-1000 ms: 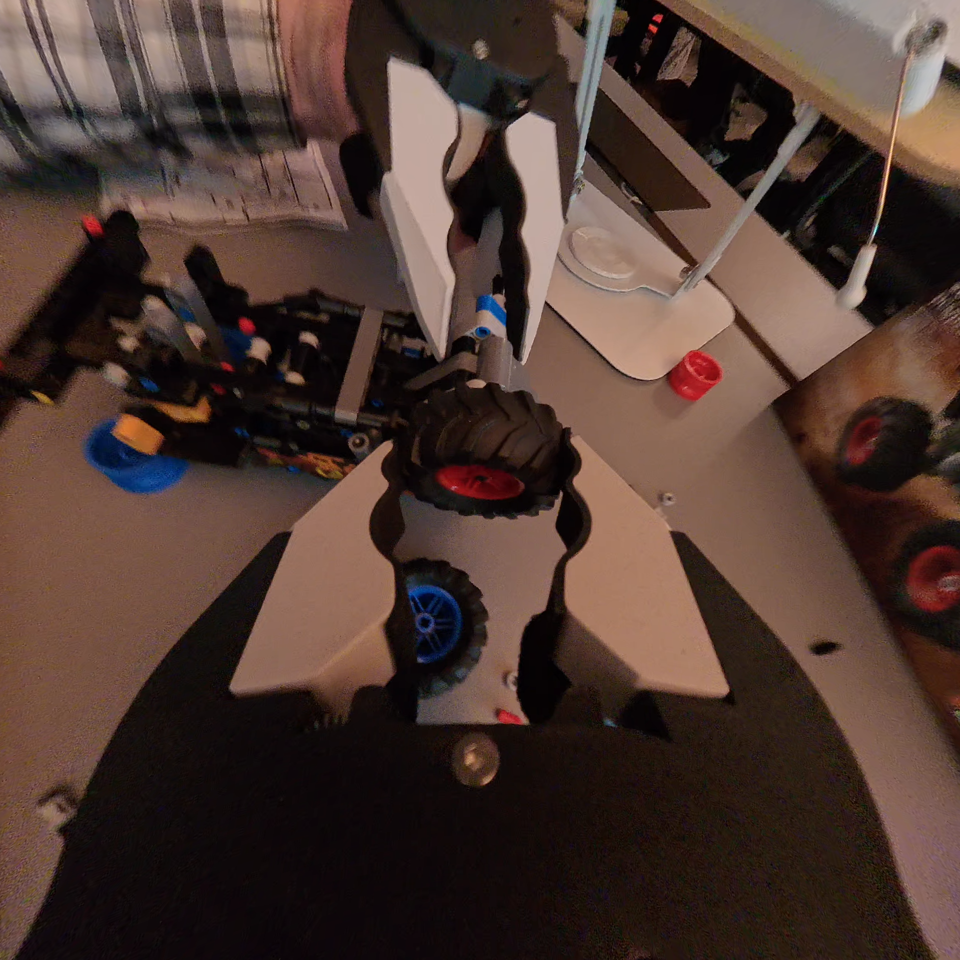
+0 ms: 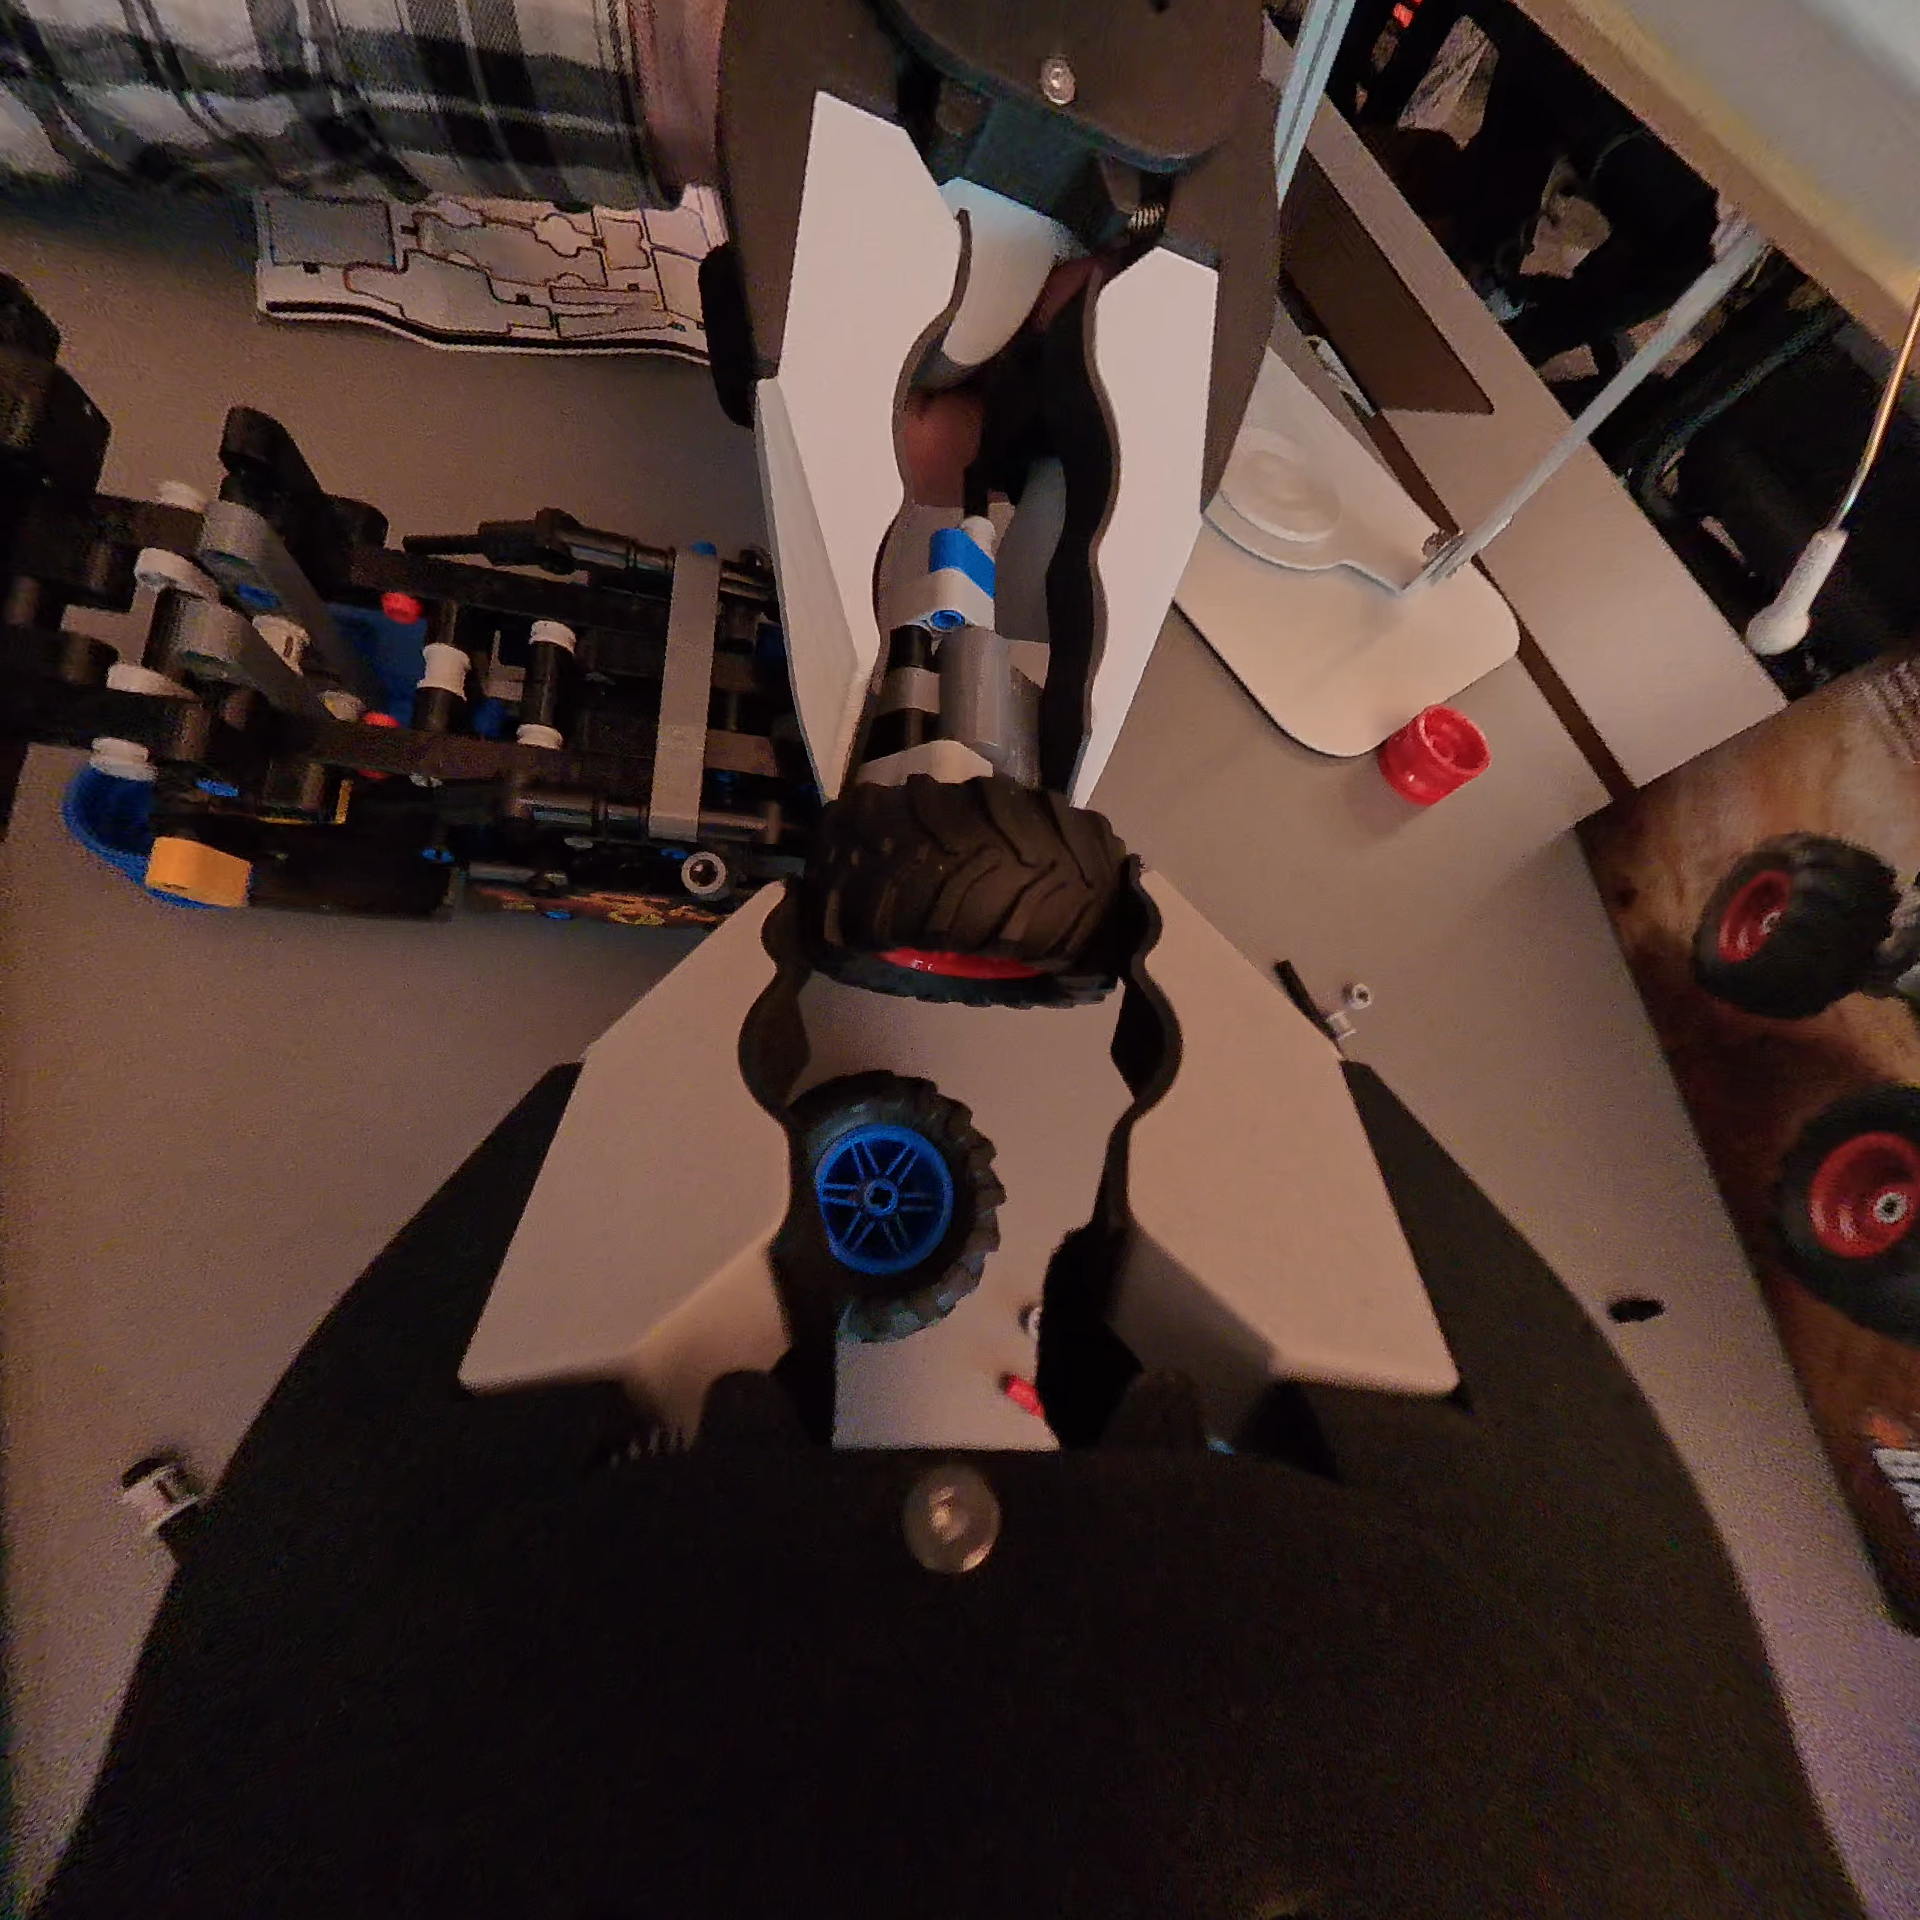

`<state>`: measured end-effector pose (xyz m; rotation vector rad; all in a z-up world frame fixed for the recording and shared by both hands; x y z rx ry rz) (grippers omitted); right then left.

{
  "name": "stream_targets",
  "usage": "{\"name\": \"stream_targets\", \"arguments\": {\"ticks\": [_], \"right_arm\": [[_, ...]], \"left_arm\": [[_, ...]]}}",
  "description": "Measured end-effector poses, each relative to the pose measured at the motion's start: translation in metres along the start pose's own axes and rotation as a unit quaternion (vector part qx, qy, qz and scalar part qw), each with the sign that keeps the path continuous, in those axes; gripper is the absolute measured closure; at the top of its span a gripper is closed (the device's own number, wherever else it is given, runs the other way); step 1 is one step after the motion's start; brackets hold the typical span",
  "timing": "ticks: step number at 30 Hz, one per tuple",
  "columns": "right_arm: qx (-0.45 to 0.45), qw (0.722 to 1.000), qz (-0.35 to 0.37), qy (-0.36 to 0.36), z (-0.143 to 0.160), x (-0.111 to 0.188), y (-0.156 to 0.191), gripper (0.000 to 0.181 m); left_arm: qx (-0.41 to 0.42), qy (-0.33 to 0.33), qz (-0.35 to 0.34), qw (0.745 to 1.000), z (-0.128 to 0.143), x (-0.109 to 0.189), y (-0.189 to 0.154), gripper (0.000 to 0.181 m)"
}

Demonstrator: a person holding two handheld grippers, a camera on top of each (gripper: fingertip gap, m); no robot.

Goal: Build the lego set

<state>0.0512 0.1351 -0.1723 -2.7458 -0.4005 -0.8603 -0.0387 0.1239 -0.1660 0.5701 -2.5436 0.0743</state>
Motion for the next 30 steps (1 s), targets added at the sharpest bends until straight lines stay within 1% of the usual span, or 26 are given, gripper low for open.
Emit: {"name": "stream_targets", "arguments": {"ticks": [3,4,7,8,11,13,14,15,17,20,23,25,30], "right_arm": [[-0.025,0.999,-0.016,-0.019,0.004,0.002,0.0,0.124],[-0.006,1.0,-0.009,-0.009,0.004,0.002,0.001,0.124],[0.1,0.993,0.043,0.055,0.005,0.003,0.002,0.124],[0.114,0.99,0.049,0.063,0.006,0.004,0.003,0.124],[0.064,0.997,0.017,0.033,0.008,0.005,0.002,0.124],[-0.021,0.999,-0.024,-0.017,0.01,0.004,0.001,0.124],[-0.068,0.996,-0.048,-0.043,0.013,0.005,0.0,0.124],[-0.086,0.993,-0.059,-0.052,0.014,0.006,0.0,0.125],[-0.085,0.993,-0.055,-0.058,0.016,0.005,0.002,0.124],[0.003,1.0,0.008,-0.002,0.014,0.005,0.003,0.124],[0.073,0.996,0.044,0.042,0.009,0.005,0.005,0.124],[0.099,0.992,0.055,0.056,0.004,0.004,0.007,0.123],[0.118,0.988,0.06,0.077,-0.002,0.0,0.009,0.123]], "left_arm": [[0.008,-0.009,0.007,1.0,0.0,-0.001,0.0,0.142],[0.01,-0.011,0.008,1.0,0.0,-0.002,-0.001,0.142],[0.007,-0.003,0.013,1.0,-0.001,-0.004,0.0,0.142],[0.01,-0.005,0.014,1.0,-0.002,-0.005,0.0,0.142],[0.012,-0.008,0.014,1.0,-0.002,-0.006,-0.001,0.141],[0.011,-0.008,0.014,1.0,-0.002,-0.006,-0.001,0.142],[0.012,-0.014,0.015,1.0,-0.003,-0.006,-0.001,0.146],[0.01,-0.021,0.016,1.0,-0.004,-0.006,-0.001,0.15],[0.01,-0.022,0.021,1.0,-0.004,-0.006,-0.002,0.151],[0.003,-0.02,0.012,1.0,-0.005,-0.006,-0.002,0.152],[-0.011,-0.008,0.0,1.0,-0.008,-0.003,-0.004,0.153],[-0.032,0.002,-0.005,0.999,-0.013,0.0,-0.008,0.16],[-0.042,0.028,-0.012,0.999,-0.013,-0.002,-0.013,0.16]]}}
Point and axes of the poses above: each gripper's, where its closed fingertips meet, x back along the fingers, z out of its underside, y = z × x across the jaws, the point moved 5 cm from there along x, back along the fingers, and after that the axes turned 15 degrees about -z, right-handed, at the moved point
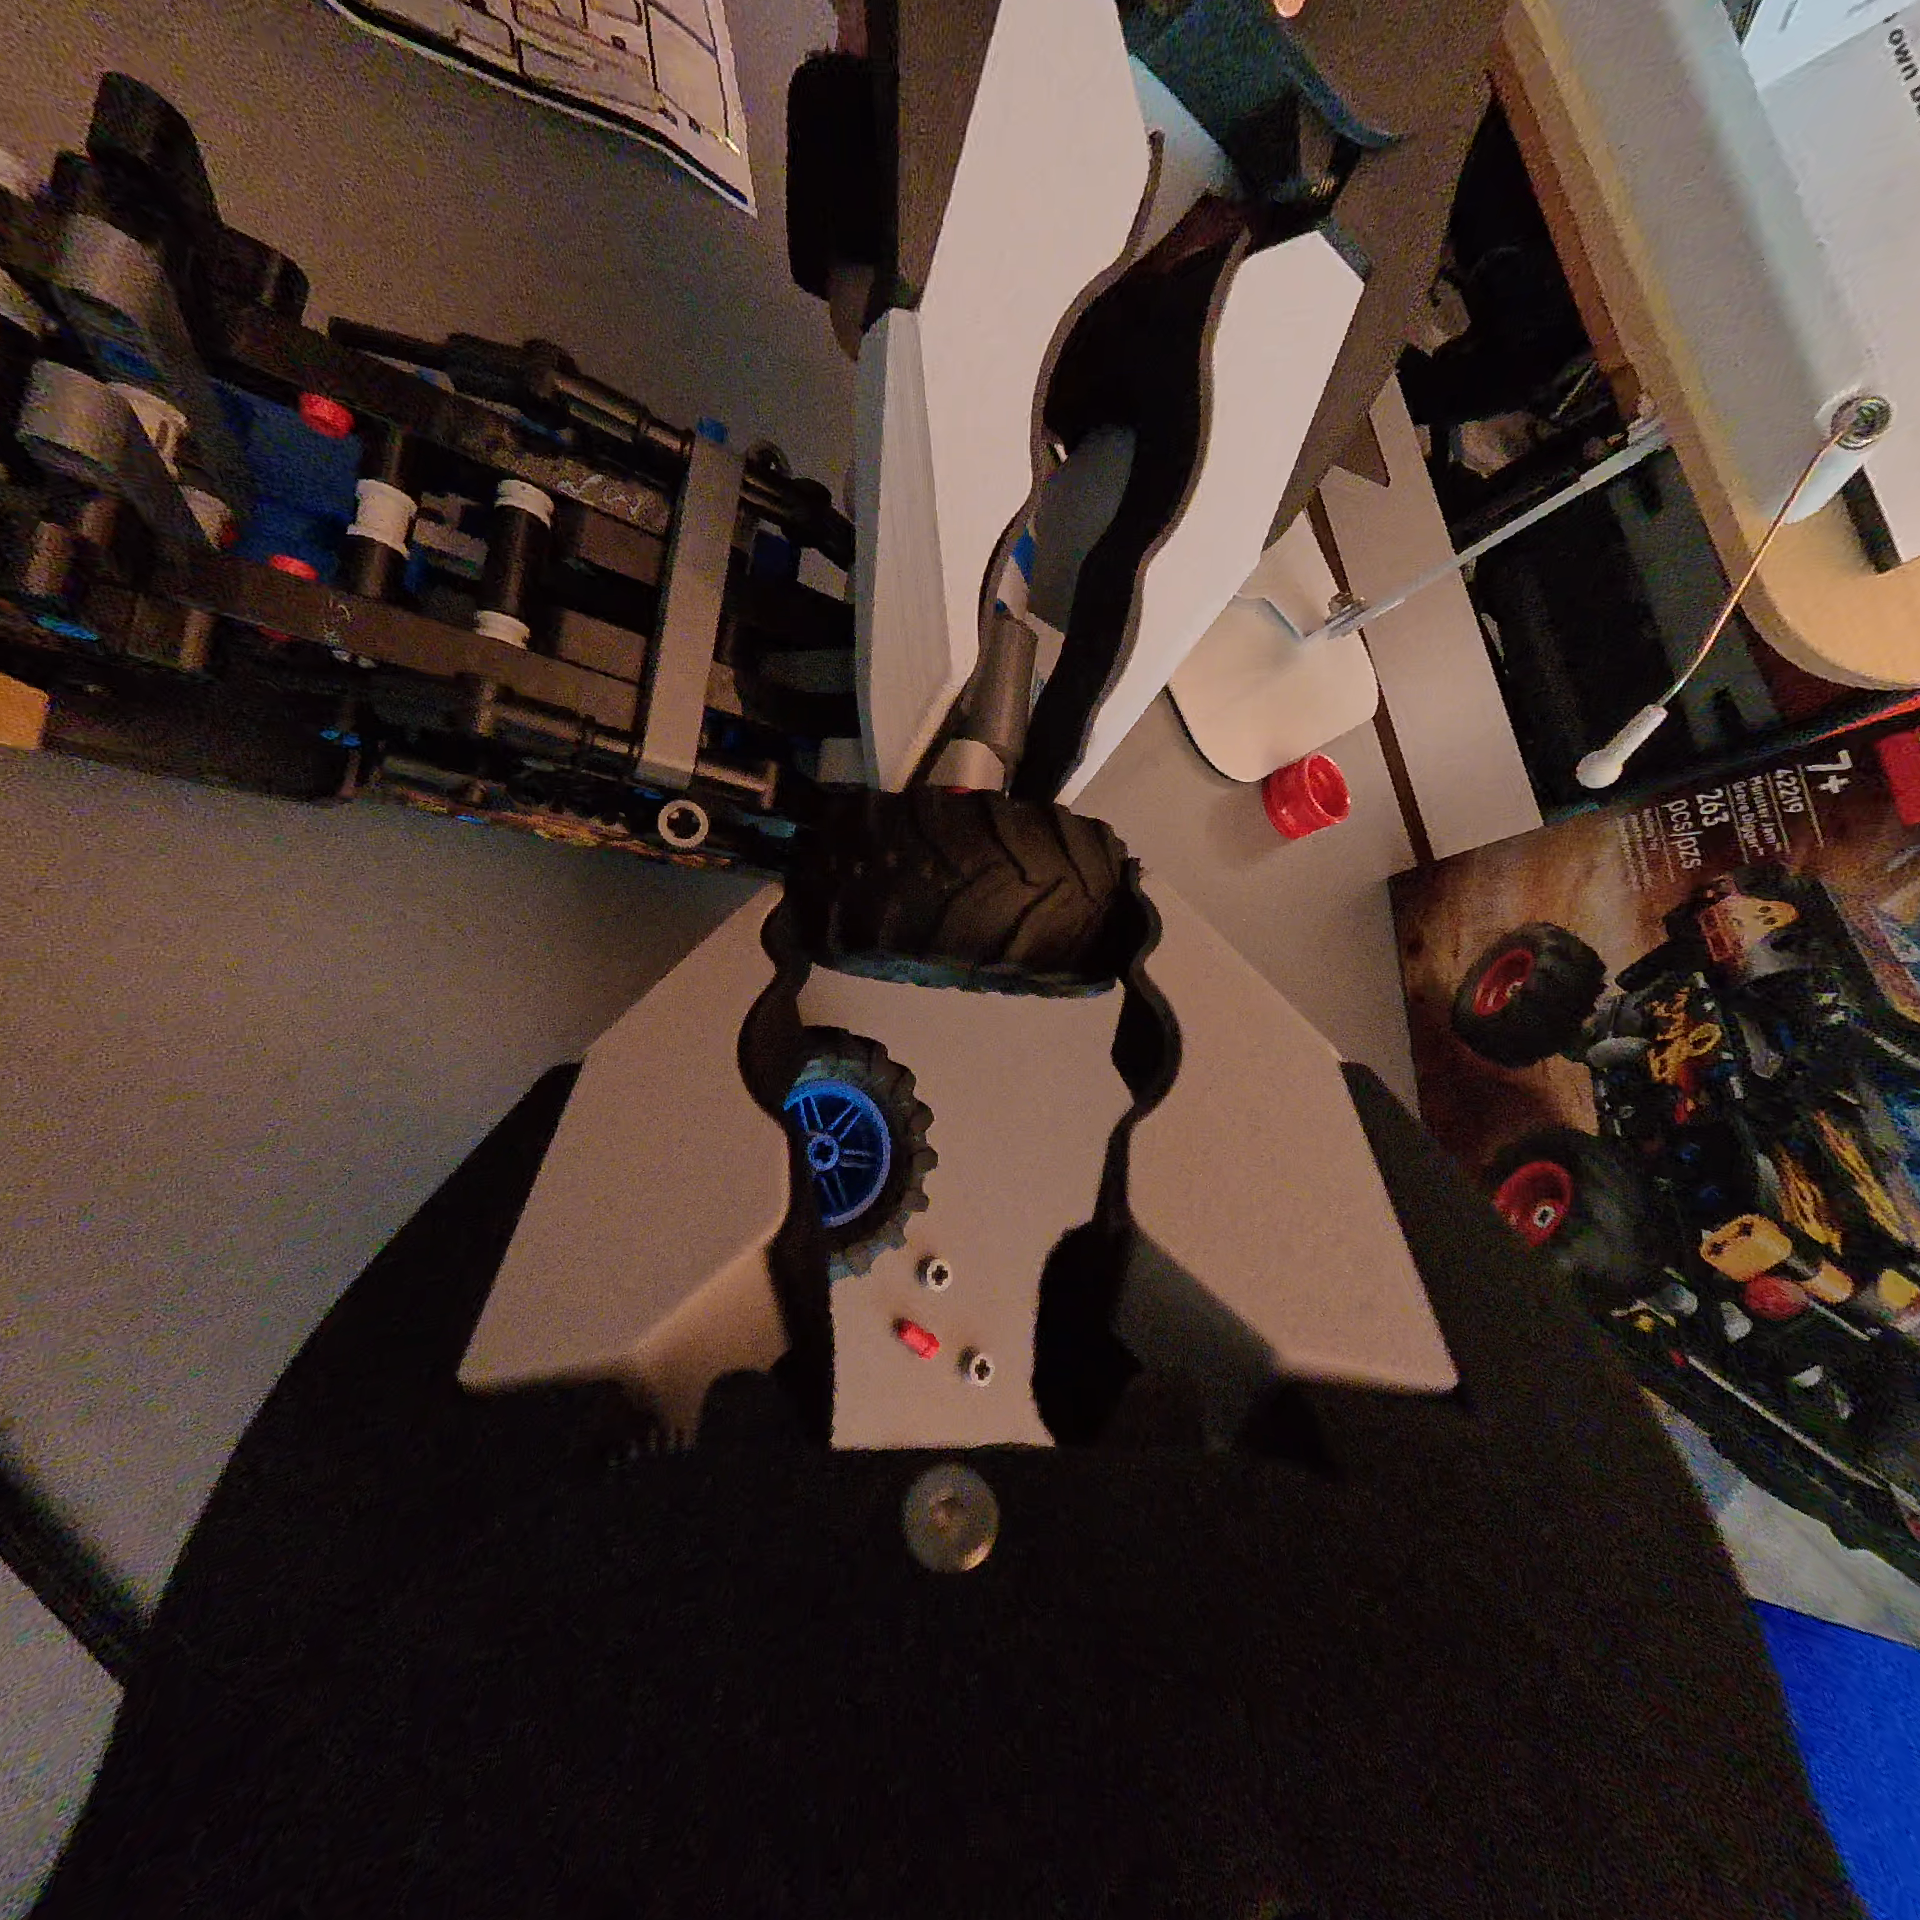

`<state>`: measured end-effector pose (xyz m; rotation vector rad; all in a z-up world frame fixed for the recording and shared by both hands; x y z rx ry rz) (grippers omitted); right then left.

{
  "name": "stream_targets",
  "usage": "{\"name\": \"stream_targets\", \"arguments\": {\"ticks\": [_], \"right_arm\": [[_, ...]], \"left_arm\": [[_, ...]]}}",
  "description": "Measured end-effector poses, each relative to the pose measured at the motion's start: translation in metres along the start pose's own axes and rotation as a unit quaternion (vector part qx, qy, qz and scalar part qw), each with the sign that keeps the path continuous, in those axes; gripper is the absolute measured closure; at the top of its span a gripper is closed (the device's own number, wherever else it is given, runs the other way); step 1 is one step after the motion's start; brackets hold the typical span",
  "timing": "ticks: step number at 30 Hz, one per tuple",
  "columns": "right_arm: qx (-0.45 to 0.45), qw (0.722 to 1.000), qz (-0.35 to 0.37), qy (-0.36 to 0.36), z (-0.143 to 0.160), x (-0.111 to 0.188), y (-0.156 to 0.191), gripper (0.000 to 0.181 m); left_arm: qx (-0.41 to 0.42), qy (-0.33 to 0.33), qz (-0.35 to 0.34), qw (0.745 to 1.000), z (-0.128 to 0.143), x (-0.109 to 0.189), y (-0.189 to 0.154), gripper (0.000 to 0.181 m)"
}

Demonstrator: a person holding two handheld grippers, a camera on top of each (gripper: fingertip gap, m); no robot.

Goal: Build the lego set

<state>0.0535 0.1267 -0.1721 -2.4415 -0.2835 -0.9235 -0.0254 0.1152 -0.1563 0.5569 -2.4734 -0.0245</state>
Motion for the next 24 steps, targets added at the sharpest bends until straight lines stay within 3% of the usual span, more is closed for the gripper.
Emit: {"name": "stream_targets", "arguments": {"ticks": [15,19,24], "right_arm": [[-0.094,0.987,-0.092,-0.094,0.011,0.007,0.006,0.125],[-0.042,0.996,-0.047,-0.059,0.012,0.007,0.009,0.125],[-0.048,0.995,-0.053,-0.065,0.013,0.011,0.012,0.124]], "left_arm": [[0.031,-0.042,0.044,0.998,0.004,0.0,-0.006,0.16],[0.037,-0.045,0.045,0.997,0.005,0.0,-0.004,0.16],[0.038,-0.047,0.053,0.997,0.004,-0.001,-0.006,0.16]]}}
Point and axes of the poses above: each gripper's, where its closed fingertips meet, x back along the fingers, z out of its underside, y = z × x across the jaws, the point moved 5 cm from there along x, back along the fingers, and after that the axes turned 15 degrees about -z, right-handed, at the moved point
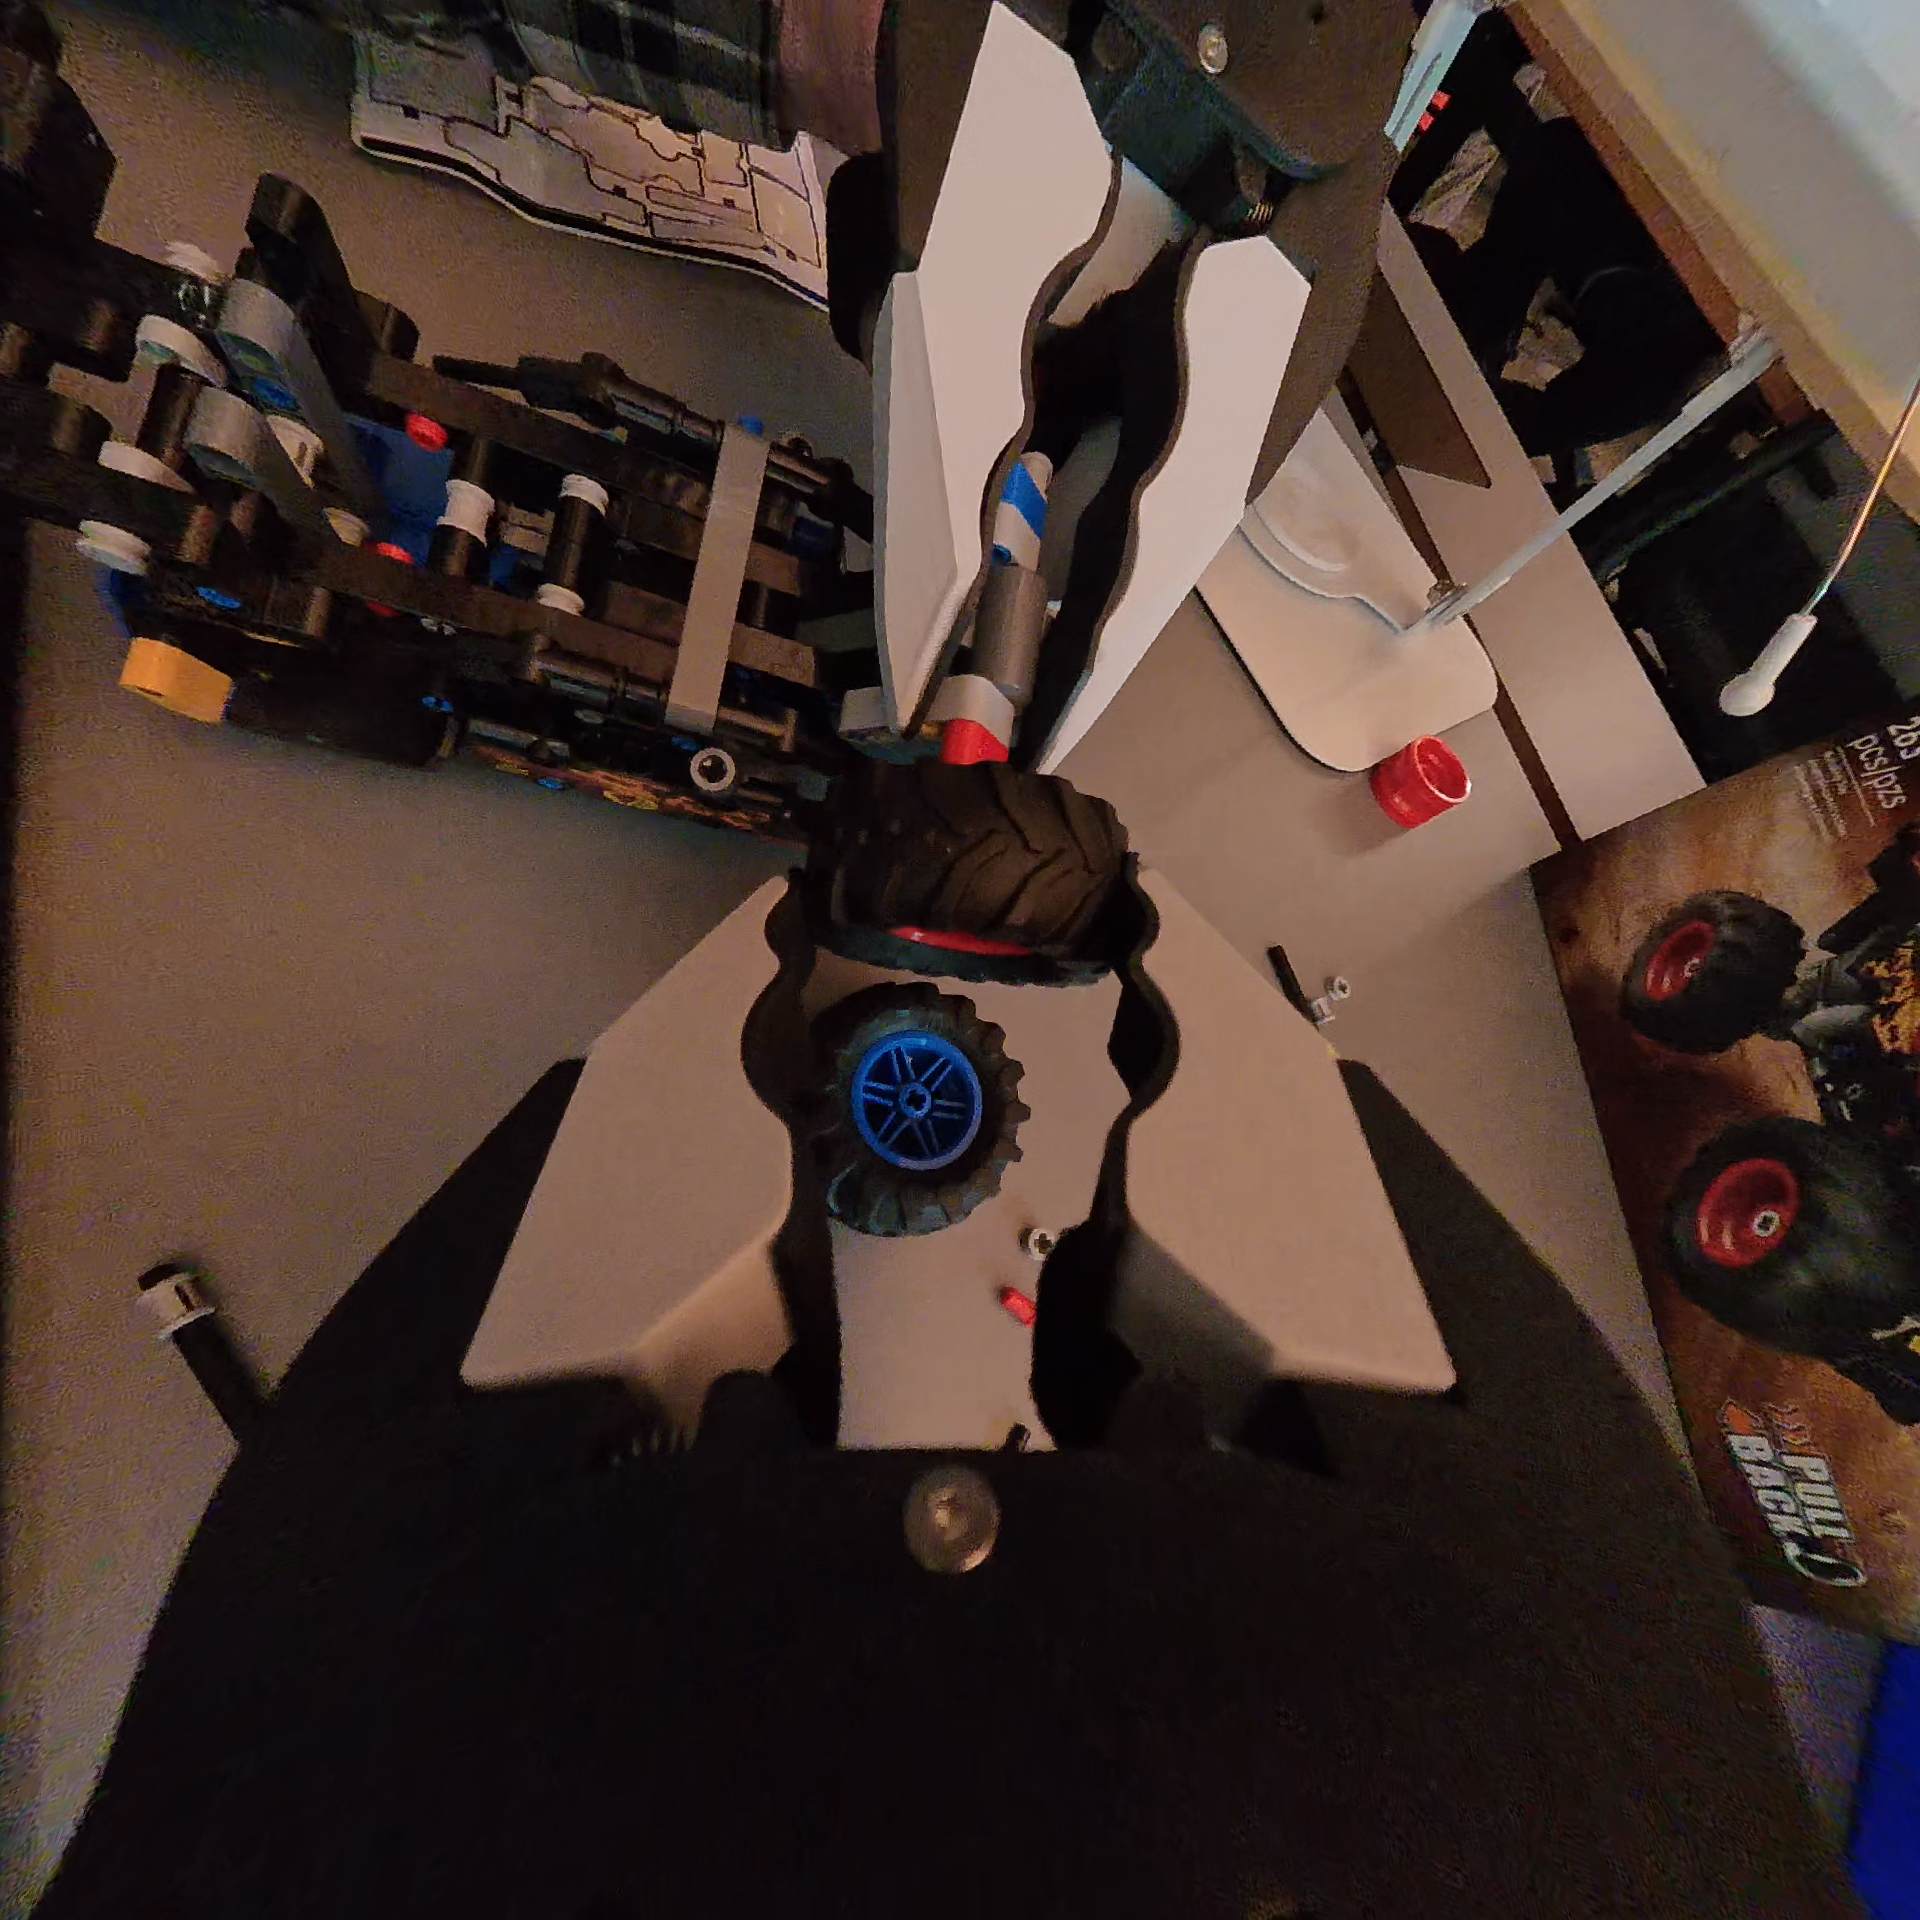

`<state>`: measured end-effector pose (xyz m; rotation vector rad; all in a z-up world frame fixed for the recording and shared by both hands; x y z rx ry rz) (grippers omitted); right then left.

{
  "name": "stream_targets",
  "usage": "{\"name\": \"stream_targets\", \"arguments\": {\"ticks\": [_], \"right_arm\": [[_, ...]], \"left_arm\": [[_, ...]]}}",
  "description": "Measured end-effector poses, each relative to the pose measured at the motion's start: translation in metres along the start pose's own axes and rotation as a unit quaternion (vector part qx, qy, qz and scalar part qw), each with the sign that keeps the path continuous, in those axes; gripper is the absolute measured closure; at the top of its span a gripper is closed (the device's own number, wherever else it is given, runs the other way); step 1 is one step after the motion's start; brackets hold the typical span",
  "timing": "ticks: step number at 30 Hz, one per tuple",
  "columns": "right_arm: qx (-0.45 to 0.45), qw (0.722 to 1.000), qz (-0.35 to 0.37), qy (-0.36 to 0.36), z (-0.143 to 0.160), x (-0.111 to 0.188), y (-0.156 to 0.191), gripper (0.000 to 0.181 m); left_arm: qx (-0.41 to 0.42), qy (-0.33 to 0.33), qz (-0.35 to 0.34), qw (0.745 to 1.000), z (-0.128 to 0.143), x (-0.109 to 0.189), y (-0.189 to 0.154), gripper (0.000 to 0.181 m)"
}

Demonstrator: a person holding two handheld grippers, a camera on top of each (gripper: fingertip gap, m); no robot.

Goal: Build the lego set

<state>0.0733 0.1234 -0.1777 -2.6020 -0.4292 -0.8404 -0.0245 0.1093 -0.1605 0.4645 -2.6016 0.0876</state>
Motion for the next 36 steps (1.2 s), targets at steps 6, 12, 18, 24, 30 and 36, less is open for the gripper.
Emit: {"name": "stream_targets", "arguments": {"ticks": [6,12,18,24,30,36], "right_arm": [[-0.089,0.993,-0.056,-0.045,0.01,0.006,0.001,0.125],[-0.093,0.993,-0.057,-0.046,0.014,0.013,0.004,0.123],[-0.066,0.997,-0.038,-0.019,0.013,0.012,0.004,0.123],[-0.031,0.999,-0.015,0.018,0.009,0.013,0.006,0.122],[-0.025,0.999,-0.013,0.034,0.009,0.014,0.008,0.122],[-0.021,0.999,-0.023,0.038,0.012,0.02,0.013,0.123]], "left_arm": [[0.007,-0.005,0.002,1.0,0.002,0.003,0.002,0.159],[0.013,-0.003,0.009,1.0,0.002,0.006,0.003,0.161],[0.002,0.006,-0.002,1.0,0.002,0.008,0.003,0.16],[-0.018,0.026,-0.013,0.999,0.003,0.011,0.0,0.158],[-0.038,0.05,-0.041,0.997,0.0,0.01,-0.005,0.155],[-0.016,0.038,-0.051,0.998,0.006,0.021,-0.01,0.156]]}}
Point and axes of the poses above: each gripper's, where its closed fingertips meet, x back along the fingers, z out of its underside, y = z × x across the jaws, the point moved 5 cm from there along x, back along the fingers, and after that the axes turned 15 degrees about -z, right-handed, at the moved point
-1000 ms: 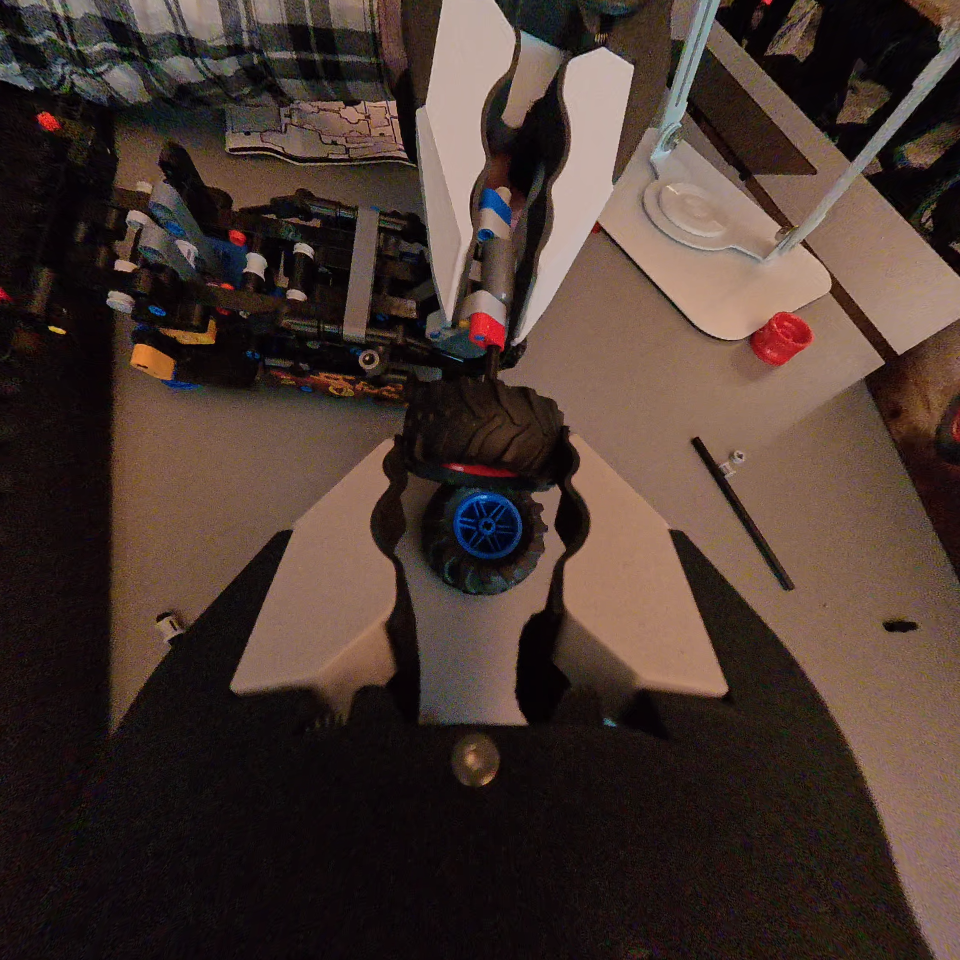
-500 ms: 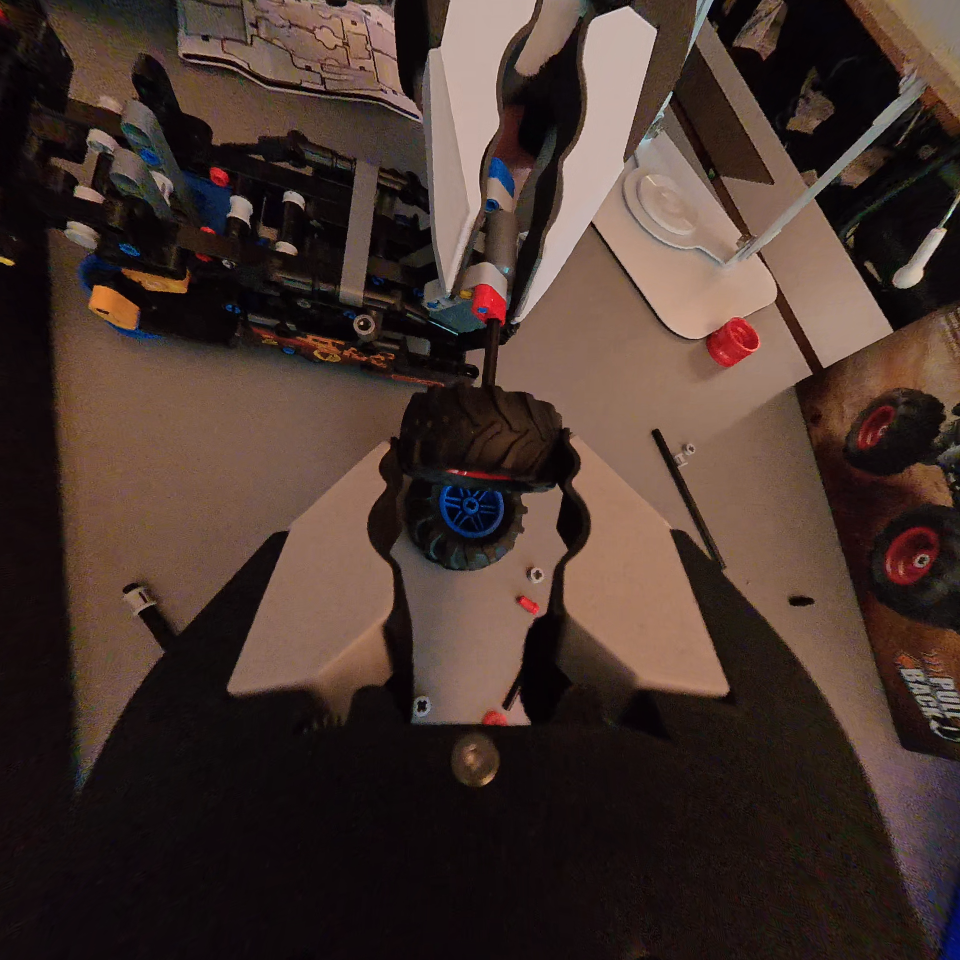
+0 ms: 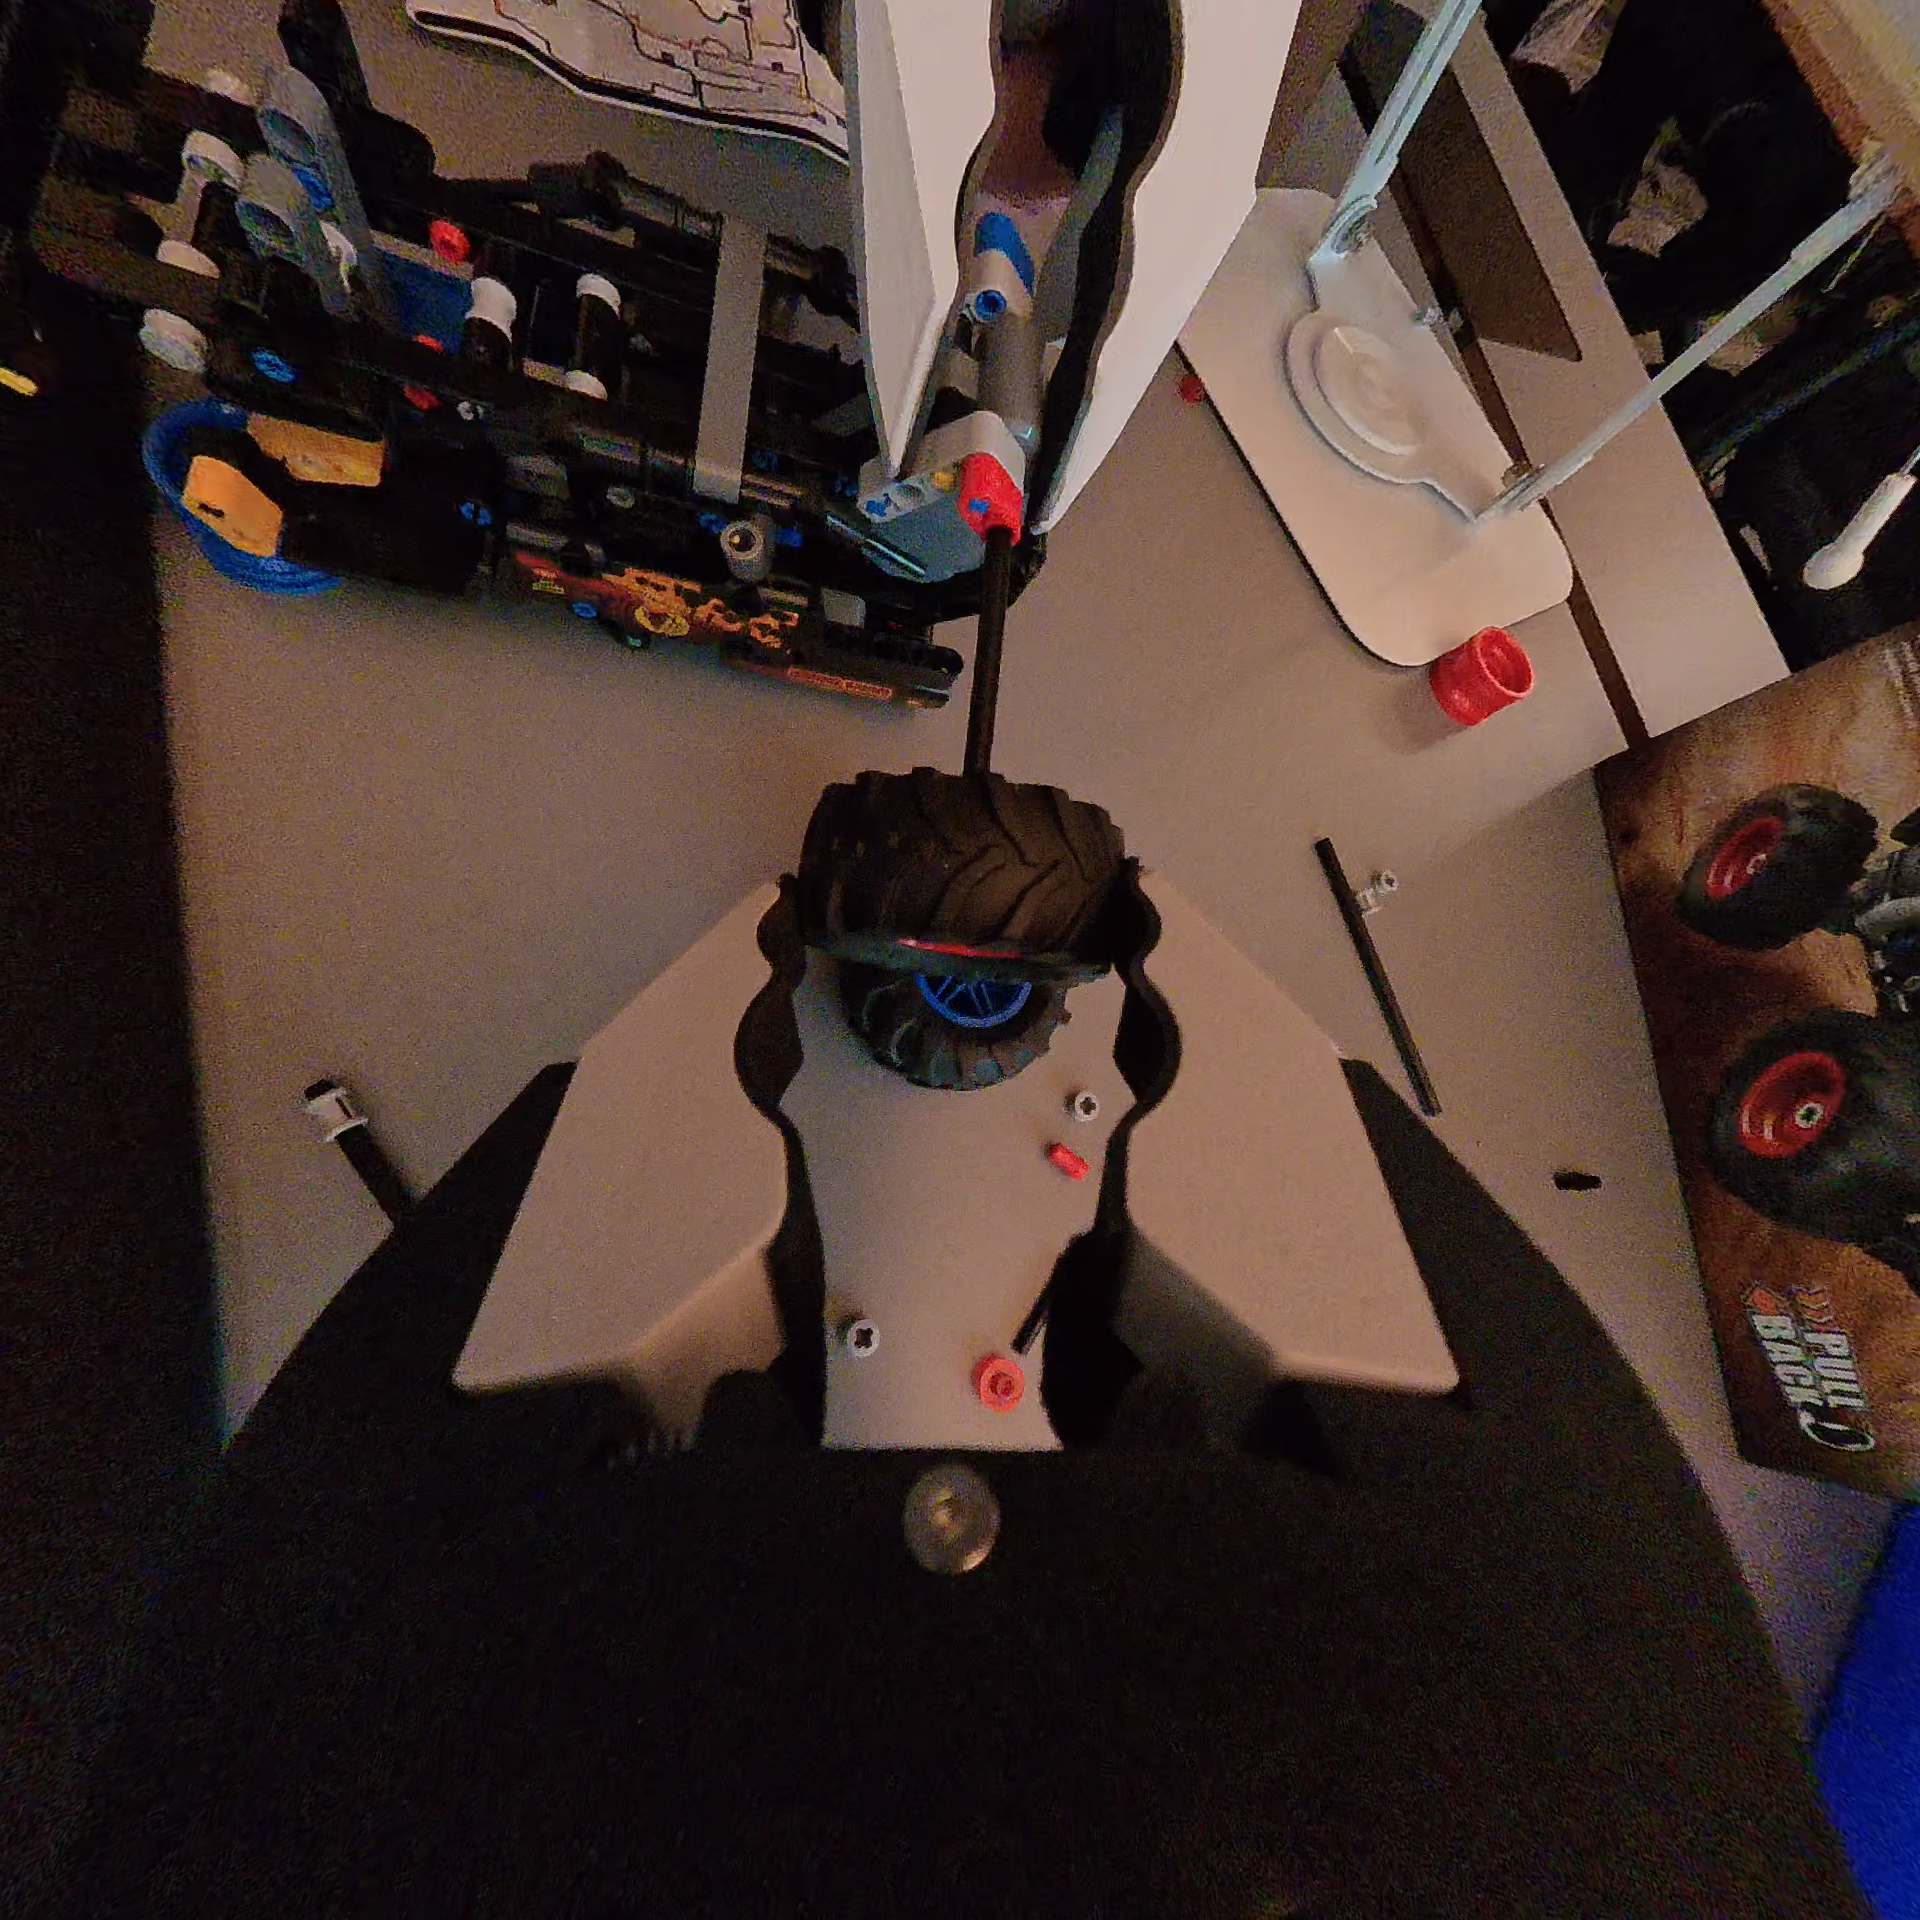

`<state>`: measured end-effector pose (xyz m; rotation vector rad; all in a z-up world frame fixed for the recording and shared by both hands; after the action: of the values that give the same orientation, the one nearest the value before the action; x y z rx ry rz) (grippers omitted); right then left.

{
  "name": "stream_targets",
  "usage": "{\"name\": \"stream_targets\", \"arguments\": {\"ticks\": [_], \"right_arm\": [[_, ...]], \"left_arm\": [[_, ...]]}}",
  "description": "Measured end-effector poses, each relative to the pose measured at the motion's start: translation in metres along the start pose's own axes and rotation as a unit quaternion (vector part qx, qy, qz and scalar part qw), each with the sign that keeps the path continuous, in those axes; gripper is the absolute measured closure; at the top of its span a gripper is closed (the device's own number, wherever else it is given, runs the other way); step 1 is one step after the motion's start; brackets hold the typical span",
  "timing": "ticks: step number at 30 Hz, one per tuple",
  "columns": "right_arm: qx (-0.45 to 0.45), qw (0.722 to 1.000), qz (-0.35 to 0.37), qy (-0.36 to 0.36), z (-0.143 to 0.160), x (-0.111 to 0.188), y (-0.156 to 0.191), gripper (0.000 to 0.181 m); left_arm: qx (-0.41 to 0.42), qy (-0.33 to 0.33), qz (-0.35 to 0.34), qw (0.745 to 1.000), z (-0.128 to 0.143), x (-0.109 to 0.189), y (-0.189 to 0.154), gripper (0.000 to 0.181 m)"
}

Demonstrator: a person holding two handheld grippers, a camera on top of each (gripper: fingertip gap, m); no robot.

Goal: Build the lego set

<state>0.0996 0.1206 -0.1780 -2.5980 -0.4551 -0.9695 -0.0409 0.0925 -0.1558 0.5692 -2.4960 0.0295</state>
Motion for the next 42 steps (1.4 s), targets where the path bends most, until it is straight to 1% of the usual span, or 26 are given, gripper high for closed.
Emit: {"name": "stream_targets", "arguments": {"ticks": [5,7,9,10,14,18,20,22,24,26,28,31,34,37,38,39,42], "right_arm": [[-0.002,1.0,-0.008,0.009,0.008,0.011,0.006,0.123],[-0.004,1.0,-0.005,0.026,0.015,0.018,0.009,0.123],[-0.013,1.0,-0.003,0.015,0.015,0.025,0.011,0.122],[-0.013,1.0,0.0,0.012,0.014,0.028,0.013,0.122],[-0.011,1.0,0.016,0.009,0.008,0.036,0.018,0.122],[-0.005,1.0,0.028,-0.002,-0.005,0.043,0.022,0.122],[0.0,0.999,0.034,-0.015,-0.016,0.048,0.023,0.122],[0.011,0.999,0.039,-0.014,-0.026,0.05,0.026,0.122],[0.019,0.999,0.04,-0.017,-0.035,0.049,0.03,0.122],[0.022,0.998,0.044,-0.027,-0.048,0.05,0.033,0.122],[0.016,0.998,0.039,-0.057,-0.061,0.05,0.037,0.122],[0.009,0.995,0.022,-0.1,-0.079,0.045,0.047,0.122],[0.026,0.996,0.009,-0.086,-0.092,0.035,0.06,0.122],[0.053,0.997,-0.001,-0.059,-0.105,0.024,0.071,0.122],[0.063,0.997,-0.001,-0.051,-0.108,0.021,0.073,0.121],[0.07,0.996,-0.004,-0.05,-0.112,0.018,0.076,0.121],[0.087,0.995,-0.013,-0.051,-0.121,0.011,0.083,0.122]], "left_arm": [[0.008,-0.001,-0.001,1.0,0.004,0.007,-0.001,0.157],[0.004,0.005,-0.005,1.0,0.005,0.01,-0.001,0.157],[-0.003,0.013,-0.014,1.0,0.005,0.011,0.0,0.155],[-0.004,0.017,-0.018,1.0,0.005,0.012,0.001,0.151],[-0.001,0.018,-0.034,0.999,0.001,0.015,0.003,0.127],[-0.003,0.004,-0.071,0.997,-0.011,0.035,0.009,0.114],[-0.014,-0.007,-0.096,0.995,-0.023,0.049,0.009,0.113],[-0.03,-0.019,-0.119,0.992,-0.038,0.064,0.004,0.113],[-0.051,-0.031,-0.141,0.988,-0.053,0.077,-0.004,0.117],[-0.066,-0.039,-0.167,0.983,-0.066,0.085,-0.014,0.124],[-0.079,-0.039,-0.195,0.977,-0.073,0.089,-0.025,0.126],[-0.086,-0.062,-0.214,0.971,-0.081,0.09,-0.049,0.127],[-0.127,-0.05,-0.226,0.964,-0.083,0.083,-0.083,0.131],[-0.166,-0.038,-0.256,0.952,-0.084,0.077,-0.104,0.148],[-0.164,-0.043,-0.247,0.954,-0.084,0.075,-0.112,0.151],[-0.163,-0.048,-0.242,0.955,-0.085,0.072,-0.119,0.159],[-0.174,-0.046,-0.257,0.949,-0.081,0.069,-0.127,0.181]]}}
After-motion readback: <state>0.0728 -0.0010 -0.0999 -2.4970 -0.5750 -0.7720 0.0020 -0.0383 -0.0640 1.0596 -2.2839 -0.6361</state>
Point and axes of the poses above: each gripper's, where its closed fingertips meet, x back along the fingers, z out of its underside, y = z × x across the jaws, the point moved 5 cm from there along x, back along the fingers, and after that the axes turned 15 degrees about -z, right-handed, at the moved point
